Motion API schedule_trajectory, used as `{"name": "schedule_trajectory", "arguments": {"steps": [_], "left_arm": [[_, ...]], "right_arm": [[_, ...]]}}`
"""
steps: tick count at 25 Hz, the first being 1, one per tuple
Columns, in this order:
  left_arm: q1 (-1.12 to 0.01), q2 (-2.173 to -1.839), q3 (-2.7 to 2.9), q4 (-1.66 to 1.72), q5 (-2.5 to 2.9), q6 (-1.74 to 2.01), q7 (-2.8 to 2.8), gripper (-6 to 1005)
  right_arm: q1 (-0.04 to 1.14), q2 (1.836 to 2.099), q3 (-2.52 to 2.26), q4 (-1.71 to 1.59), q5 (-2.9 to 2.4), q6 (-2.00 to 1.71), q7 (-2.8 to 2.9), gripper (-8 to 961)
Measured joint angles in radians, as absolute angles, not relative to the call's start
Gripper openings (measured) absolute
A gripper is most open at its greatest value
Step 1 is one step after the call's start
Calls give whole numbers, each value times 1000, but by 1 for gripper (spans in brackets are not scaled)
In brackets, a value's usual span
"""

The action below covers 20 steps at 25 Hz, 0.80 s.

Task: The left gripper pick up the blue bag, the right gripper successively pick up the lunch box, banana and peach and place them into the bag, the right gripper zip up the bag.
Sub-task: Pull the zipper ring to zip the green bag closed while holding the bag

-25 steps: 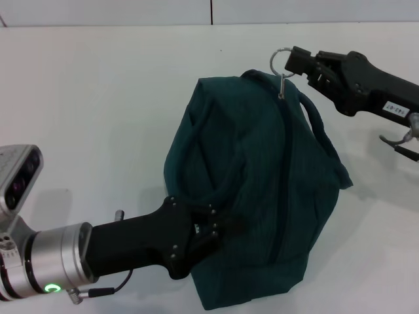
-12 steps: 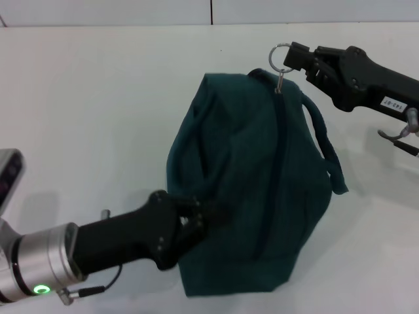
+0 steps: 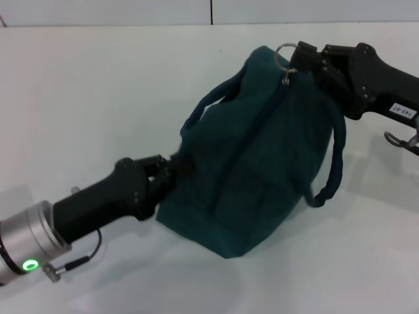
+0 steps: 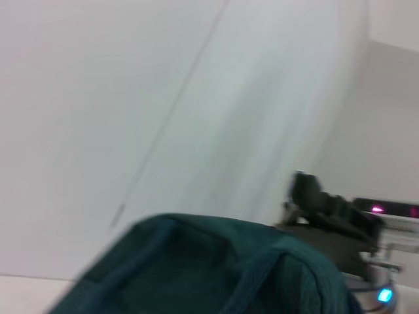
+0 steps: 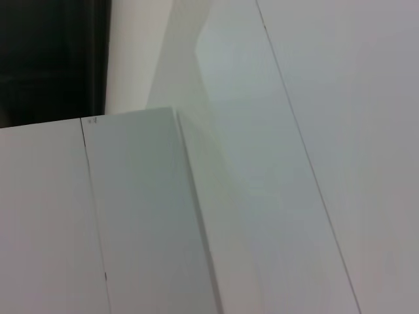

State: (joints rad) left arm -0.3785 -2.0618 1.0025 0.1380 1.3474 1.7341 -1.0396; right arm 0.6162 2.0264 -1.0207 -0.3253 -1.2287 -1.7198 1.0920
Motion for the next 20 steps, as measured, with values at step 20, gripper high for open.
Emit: {"name": "schedule_trajectory", "arguments": {"steps": [20], "left_arm": [[-358,-2067,877,313,1370,1682,-1184,384]], "right_arm": [[588,2023,-1012,-321,-1184,-1702,1054,12]]}}
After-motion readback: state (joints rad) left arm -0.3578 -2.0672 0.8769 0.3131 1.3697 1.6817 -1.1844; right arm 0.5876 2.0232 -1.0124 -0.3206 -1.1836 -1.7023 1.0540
